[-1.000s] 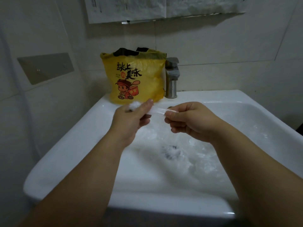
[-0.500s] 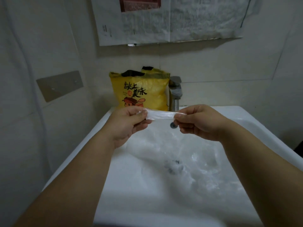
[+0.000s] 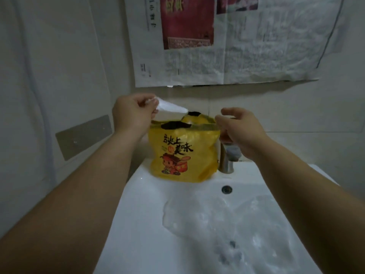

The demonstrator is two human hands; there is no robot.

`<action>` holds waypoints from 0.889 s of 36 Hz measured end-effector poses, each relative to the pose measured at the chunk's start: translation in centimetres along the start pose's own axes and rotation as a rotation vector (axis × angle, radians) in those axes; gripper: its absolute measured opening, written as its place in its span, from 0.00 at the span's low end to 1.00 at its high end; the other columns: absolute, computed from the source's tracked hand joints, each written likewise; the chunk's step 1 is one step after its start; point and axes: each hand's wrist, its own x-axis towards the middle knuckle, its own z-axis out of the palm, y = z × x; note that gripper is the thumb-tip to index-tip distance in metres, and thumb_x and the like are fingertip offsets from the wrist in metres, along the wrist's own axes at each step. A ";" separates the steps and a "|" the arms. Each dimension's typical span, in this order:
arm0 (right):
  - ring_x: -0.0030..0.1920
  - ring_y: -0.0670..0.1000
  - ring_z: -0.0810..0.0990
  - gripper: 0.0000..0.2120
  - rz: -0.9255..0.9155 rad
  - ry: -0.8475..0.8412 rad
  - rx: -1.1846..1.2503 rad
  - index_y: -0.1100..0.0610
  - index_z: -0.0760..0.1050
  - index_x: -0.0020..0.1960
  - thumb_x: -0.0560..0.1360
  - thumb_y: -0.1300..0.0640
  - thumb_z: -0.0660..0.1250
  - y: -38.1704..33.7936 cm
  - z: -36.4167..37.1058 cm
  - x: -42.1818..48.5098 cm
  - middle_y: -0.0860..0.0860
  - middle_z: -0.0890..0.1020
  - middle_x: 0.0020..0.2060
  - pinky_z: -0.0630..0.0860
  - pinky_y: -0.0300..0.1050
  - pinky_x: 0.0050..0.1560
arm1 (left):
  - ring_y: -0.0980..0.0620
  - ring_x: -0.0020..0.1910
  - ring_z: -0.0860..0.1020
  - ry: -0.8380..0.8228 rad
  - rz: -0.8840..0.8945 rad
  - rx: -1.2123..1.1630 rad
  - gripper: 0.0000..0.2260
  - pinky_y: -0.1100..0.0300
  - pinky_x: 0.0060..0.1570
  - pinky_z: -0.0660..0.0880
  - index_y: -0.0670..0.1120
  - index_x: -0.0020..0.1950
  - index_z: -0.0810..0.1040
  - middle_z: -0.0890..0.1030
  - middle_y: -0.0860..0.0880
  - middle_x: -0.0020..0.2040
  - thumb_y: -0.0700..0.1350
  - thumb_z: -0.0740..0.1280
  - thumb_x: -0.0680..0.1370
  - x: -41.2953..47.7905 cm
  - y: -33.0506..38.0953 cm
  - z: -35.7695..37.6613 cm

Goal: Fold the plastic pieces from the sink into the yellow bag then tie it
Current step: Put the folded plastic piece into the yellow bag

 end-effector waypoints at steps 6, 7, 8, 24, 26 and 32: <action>0.46 0.50 0.79 0.19 -0.132 -0.066 -0.234 0.52 0.70 0.68 0.78 0.51 0.65 0.0 2.1 2.1 0.51 0.78 0.54 0.81 0.45 0.46 | 0.52 0.45 0.78 -0.208 0.175 0.513 0.09 0.60 0.50 0.73 0.43 0.58 0.82 0.80 0.48 0.44 0.43 0.68 0.79 4.2 0.9 0.1; 0.50 0.51 0.79 0.20 -0.150 -0.081 -0.281 0.52 0.70 0.69 0.78 0.51 0.65 0.1 2.6 2.4 0.51 0.78 0.58 0.79 0.48 0.51 | 0.52 0.45 0.77 -0.258 0.191 0.595 0.09 0.60 0.49 0.71 0.43 0.58 0.82 0.81 0.47 0.46 0.43 0.68 0.79 4.9 0.7 0.4; 0.54 0.53 0.78 0.20 -0.169 -0.099 -0.321 0.52 0.70 0.69 0.78 0.51 0.65 0.2 2.9 2.5 0.52 0.77 0.60 0.77 0.47 0.53 | 0.53 0.45 0.76 -0.313 0.202 0.668 0.10 0.60 0.49 0.70 0.43 0.58 0.82 0.82 0.46 0.49 0.43 0.68 0.79 5.3 0.5 0.6; 0.61 0.53 0.75 0.22 -0.260 -0.202 -0.590 0.56 0.68 0.70 0.78 0.56 0.66 3.1 5.6 4.5 0.54 0.75 0.63 0.73 0.44 0.56 | 0.50 0.48 0.74 -0.806 0.137 1.059 0.06 0.56 0.45 0.69 0.48 0.52 0.81 0.79 0.48 0.50 0.45 0.66 0.79 6.3 -3.5 5.4; 0.61 0.53 0.75 0.21 -0.261 -0.195 -0.611 0.56 0.69 0.70 0.78 0.57 0.65 3.2 5.6 4.6 0.54 0.75 0.63 0.72 0.44 0.56 | 0.49 0.44 0.74 -0.818 0.069 1.040 0.12 0.56 0.43 0.70 0.44 0.51 0.81 0.78 0.46 0.47 0.50 0.63 0.81 6.4 -3.1 5.2; 0.61 0.53 0.75 0.21 -0.241 -0.128 -0.584 0.55 0.67 0.72 0.79 0.57 0.64 3.0 5.0 4.1 0.53 0.74 0.66 0.72 0.44 0.54 | 0.46 0.45 0.75 -0.509 0.097 0.655 0.19 0.50 0.61 0.71 0.48 0.52 0.83 0.75 0.50 0.36 0.56 0.55 0.82 6.0 -1.6 4.1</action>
